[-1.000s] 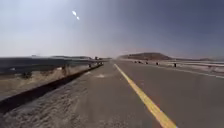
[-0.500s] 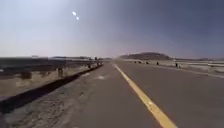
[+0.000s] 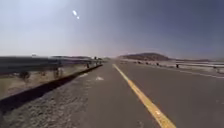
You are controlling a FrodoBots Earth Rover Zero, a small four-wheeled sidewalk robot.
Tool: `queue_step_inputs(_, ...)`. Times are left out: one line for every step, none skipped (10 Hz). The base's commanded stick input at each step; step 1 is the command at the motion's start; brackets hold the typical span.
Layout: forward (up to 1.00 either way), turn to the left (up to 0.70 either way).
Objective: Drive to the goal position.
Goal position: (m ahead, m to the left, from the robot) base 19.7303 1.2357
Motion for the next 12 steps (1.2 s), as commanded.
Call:
queue_step_inputs(0.5,0.0)
queue_step_inputs(0.5,0.0)
queue_step_inputs(0.5,0.0)
queue_step_inputs(0.5,0.0)
queue_step_inputs(0.5,0.0)
queue_step_inputs(0.5,0.0)
queue_step_inputs(0.5,0.0)
queue_step_inputs(0.5,0.0)
queue_step_inputs(0.5,0.0)
queue_step_inputs(0.5,0.0)
queue_step_inputs(0.5,0.0)
queue_step_inputs(0.5,0.0)
